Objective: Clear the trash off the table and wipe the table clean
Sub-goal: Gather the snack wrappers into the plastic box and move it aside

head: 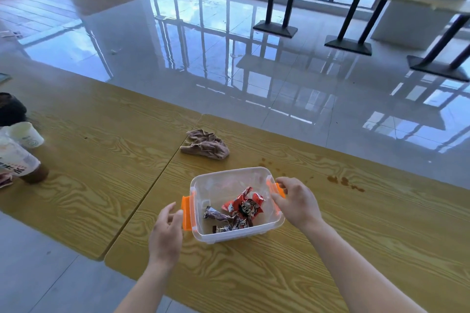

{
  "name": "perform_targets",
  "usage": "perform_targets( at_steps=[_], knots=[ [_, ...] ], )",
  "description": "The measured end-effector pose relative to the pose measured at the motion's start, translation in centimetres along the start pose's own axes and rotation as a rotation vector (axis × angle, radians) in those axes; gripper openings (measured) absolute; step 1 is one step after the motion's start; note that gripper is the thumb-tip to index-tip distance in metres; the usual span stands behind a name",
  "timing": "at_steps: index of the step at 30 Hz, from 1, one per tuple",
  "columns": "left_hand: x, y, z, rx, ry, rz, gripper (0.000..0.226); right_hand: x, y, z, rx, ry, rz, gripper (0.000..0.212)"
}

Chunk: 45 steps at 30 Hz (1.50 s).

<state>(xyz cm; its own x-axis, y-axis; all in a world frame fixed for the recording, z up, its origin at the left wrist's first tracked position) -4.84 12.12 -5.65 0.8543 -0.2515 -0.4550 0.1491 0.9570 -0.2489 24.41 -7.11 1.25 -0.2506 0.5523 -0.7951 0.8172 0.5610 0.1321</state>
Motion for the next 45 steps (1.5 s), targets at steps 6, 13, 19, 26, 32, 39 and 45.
perform_targets(
  at_steps=[6,13,19,26,32,39,45],
  knots=[
    [1.1,0.3,3.0,0.141,0.073,-0.060,0.064,1.4,-0.4,1.0,0.047,-0.076,-0.017,0.035],
    [1.1,0.7,3.1,0.172,0.068,-0.091,0.064,1.9,-0.5,1.5,0.088,-0.086,-0.026,0.038],
    [1.3,0.6,3.0,0.215,0.051,-0.097,0.072,1.8,-0.7,1.5,0.078,-0.080,-0.011,0.038],
    [1.5,0.1,4.8,0.275,0.095,-0.075,0.045,0.9,-0.9,1.3,0.040,-0.121,0.022,0.023],
    [3.2,-0.1,6.9,0.328,0.114,-0.117,0.046,-1.4,-1.4,2.4,0.083,-0.140,0.074,0.012],
    [6.9,-1.5,9.8,0.407,0.120,-0.214,0.045,-5.6,-2.6,5.1,0.164,-0.161,0.151,0.018],
    [11.1,-4.1,12.8,0.502,0.146,-0.324,0.046,-9.9,-4.4,8.1,0.253,-0.197,0.236,0.016]
  ],
)
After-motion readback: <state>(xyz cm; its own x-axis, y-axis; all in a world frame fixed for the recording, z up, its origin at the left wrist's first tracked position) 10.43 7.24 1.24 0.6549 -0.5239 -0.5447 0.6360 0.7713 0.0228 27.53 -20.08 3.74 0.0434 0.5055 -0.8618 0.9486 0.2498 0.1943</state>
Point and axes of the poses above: each hand's wrist, its own y-axis towards the middle knuckle, its own x-axis out of the palm, z = x × y, the point moved 10 cm from there along y, towards the middle knuckle, and after that the axes turned 10 degrees about z, right-handed, at the moved point
